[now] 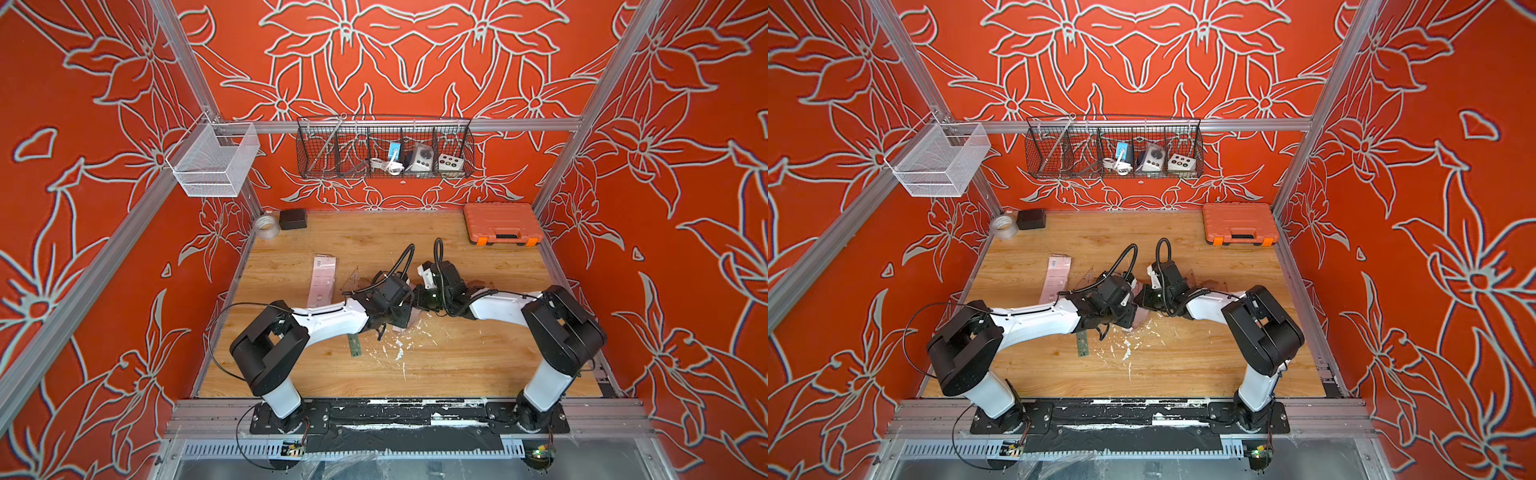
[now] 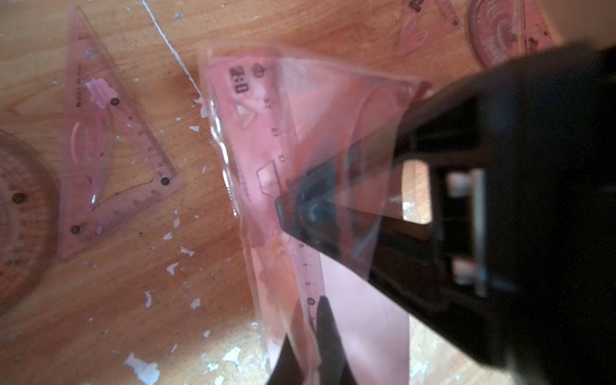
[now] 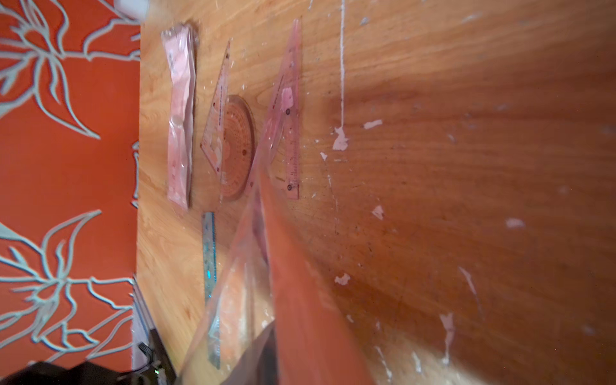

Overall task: Open the ruler set and take out the ruler
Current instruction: Take out the ruler from the ruler set bag.

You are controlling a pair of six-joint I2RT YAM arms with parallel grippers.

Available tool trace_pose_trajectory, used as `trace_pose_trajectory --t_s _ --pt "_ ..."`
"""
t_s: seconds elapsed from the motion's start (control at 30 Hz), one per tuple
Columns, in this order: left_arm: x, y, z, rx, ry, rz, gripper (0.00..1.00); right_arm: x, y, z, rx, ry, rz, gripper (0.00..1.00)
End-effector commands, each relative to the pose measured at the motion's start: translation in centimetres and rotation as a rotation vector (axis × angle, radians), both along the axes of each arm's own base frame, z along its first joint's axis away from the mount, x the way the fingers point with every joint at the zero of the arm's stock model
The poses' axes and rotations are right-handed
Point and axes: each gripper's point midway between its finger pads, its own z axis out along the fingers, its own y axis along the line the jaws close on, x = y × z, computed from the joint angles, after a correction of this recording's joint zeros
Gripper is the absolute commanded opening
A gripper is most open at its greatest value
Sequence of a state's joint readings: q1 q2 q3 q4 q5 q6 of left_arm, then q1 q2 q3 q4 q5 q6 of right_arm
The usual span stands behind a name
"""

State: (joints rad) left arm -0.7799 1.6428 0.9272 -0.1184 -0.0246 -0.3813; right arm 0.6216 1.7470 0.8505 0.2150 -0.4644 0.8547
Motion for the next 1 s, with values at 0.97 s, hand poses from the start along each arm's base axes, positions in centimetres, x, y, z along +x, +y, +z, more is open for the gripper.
trace_pose_trajectory --t_s 0.97 --pt "1.4 -0.6 0.2 0.121 0.021 0.007 0.00 -1.6 -2.0 10.0 0.111 -0.248 0.088 0.00"
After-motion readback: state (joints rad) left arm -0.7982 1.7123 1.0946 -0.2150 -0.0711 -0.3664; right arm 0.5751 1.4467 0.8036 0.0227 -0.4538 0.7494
